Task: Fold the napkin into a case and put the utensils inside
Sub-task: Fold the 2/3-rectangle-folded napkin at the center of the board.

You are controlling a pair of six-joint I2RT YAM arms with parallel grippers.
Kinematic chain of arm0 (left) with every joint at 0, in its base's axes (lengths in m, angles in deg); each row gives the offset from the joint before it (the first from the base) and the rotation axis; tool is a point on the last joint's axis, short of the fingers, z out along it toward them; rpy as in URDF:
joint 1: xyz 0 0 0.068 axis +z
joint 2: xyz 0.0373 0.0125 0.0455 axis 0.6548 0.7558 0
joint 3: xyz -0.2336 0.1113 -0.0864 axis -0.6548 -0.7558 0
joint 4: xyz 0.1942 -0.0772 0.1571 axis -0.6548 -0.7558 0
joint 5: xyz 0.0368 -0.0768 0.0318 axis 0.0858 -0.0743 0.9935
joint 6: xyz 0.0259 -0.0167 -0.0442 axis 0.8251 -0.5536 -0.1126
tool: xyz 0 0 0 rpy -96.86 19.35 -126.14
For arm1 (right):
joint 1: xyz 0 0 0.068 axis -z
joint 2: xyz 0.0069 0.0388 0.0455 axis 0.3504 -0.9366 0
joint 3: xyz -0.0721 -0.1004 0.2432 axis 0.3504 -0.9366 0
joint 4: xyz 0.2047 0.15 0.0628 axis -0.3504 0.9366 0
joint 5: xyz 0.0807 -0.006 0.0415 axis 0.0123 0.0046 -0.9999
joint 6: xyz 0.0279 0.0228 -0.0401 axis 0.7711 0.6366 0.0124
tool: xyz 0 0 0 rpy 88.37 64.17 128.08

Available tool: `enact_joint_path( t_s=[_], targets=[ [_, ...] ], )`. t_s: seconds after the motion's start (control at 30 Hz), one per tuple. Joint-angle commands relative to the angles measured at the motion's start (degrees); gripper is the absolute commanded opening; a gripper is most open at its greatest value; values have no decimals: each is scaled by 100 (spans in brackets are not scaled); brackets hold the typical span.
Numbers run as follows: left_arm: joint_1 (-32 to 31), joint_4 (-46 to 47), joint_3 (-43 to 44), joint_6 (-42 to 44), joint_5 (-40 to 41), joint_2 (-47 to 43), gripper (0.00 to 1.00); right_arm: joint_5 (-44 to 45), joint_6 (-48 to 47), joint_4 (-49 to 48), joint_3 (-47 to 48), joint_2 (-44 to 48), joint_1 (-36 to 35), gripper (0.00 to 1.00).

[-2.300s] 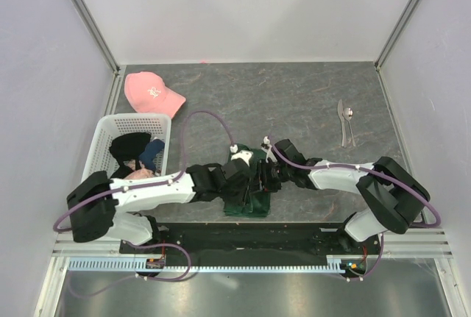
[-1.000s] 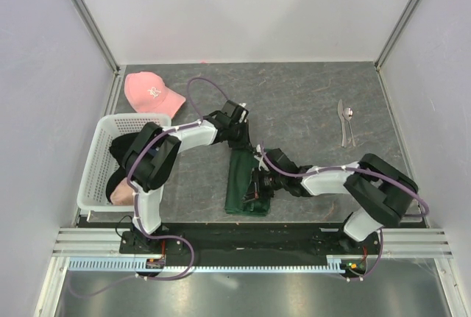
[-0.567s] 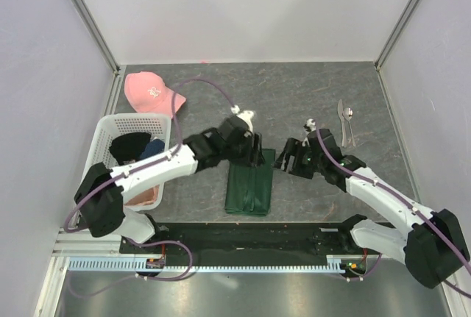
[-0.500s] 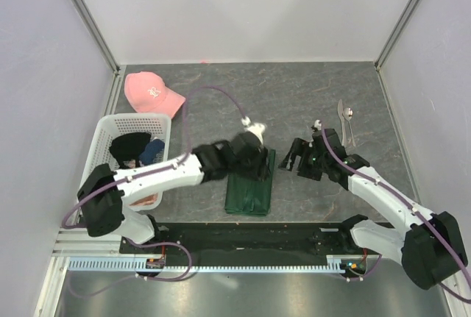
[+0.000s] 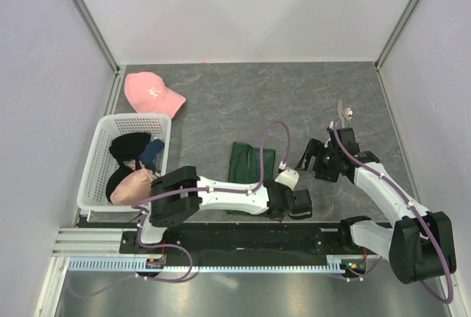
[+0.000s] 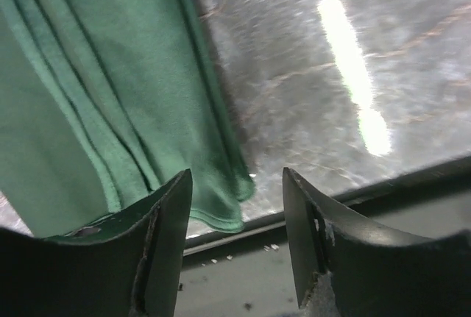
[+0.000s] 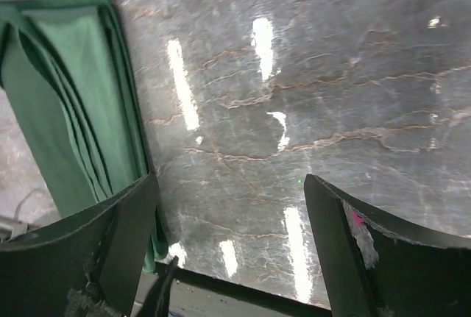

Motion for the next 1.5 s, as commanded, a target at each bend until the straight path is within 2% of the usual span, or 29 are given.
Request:
enact_joint_path(
  t_s=[0.0, 0.17, 0.27, 0.37, 0.47, 0.53, 0.73, 0.9, 1.27, 1.3, 1.33, 1.47],
  targets=[
    [-13, -528, 318, -403, 659, 209, 57, -351, -225, -240, -116, 60, -2, 89],
    [-13, -528, 450, -315, 633, 509, 50, -473, -217, -459, -257, -45, -2, 89],
    [-4, -528, 407, -297, 606, 588, 31, -701, -190, -627, -345, -116, -2, 88],
    [22, -511, 345, -270, 519, 475, 17, -991, -217, -820, -442, -151, 6, 88],
    [57, -458, 266, -218, 352, 203, 8, -1404, -226, -1179, -556, -247, -2, 87],
    [57, -249, 126, -121, 220, 27, 6, -1931, -103, -1478, -635, -423, -29, 87],
    [171, 227, -340, -24, -324, -685, 2, -2284, 528, -2628, -767, -915, -520, 86],
    [250, 438, -621, 11, -518, -1125, 2, -2258, 1057, -3281, -960, -1153, -828, 77],
    [268, 702, -815, 72, -703, -1293, 2, -2021, 1611, -4546, -1119, -1838, -1092, 63],
    [277, 719, -833, 81, -712, -1301, 2, -1986, 1585, -4591, -1093, -1891, -1084, 60],
    [277, 728, -842, 81, -721, -1310, 2, -1951, 1542, -4574, -1057, -1970, -1083, 53],
    [294, 825, -982, 81, -756, -1389, 2, -1766, 1418, -4556, -961, -2023, -1101, 45]
  ],
)
